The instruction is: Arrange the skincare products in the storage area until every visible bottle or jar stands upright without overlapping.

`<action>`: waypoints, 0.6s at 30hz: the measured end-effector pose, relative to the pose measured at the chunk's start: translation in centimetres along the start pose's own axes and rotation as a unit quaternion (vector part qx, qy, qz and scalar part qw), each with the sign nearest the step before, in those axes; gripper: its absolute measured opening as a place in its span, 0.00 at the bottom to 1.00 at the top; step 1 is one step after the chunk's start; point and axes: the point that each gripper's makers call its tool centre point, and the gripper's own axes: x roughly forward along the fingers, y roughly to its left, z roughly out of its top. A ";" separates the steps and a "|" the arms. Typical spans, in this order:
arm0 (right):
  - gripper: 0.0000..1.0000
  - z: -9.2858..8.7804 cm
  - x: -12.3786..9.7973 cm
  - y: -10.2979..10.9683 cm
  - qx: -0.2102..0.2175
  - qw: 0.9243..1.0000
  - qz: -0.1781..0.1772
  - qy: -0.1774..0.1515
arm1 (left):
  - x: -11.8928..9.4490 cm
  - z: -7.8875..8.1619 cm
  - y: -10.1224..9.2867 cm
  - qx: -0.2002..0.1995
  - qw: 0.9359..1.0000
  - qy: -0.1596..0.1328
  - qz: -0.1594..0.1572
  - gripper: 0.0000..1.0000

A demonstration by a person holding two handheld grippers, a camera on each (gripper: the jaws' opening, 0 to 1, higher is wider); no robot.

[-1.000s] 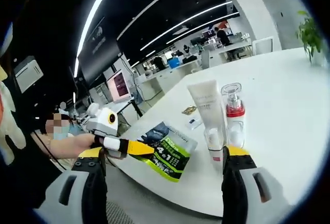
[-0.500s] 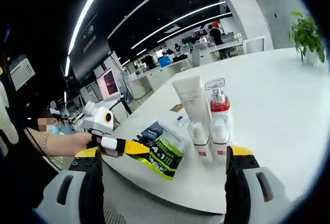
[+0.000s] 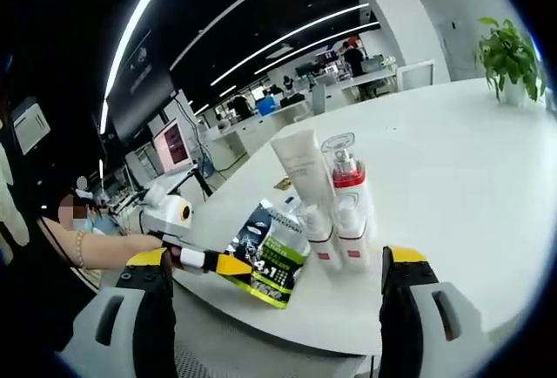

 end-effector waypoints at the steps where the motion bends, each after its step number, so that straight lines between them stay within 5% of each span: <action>1: 1.00 0.0 0.0 -0.1 0.001 1.000 -0.001 0.001 | 0.1 0.0 0.0 0.002 1.000 -0.001 0.003 0.00; 10: 1.00 -0.1 0.0 0.1 0.004 1.000 0.002 0.002 | 0.5 -0.7 1.8 0.054 0.997 0.020 0.050 0.01; 18: 1.00 -0.1 -0.1 0.3 0.005 1.000 0.004 0.001 | 0.6 -1.3 2.9 0.169 0.978 0.056 0.109 0.15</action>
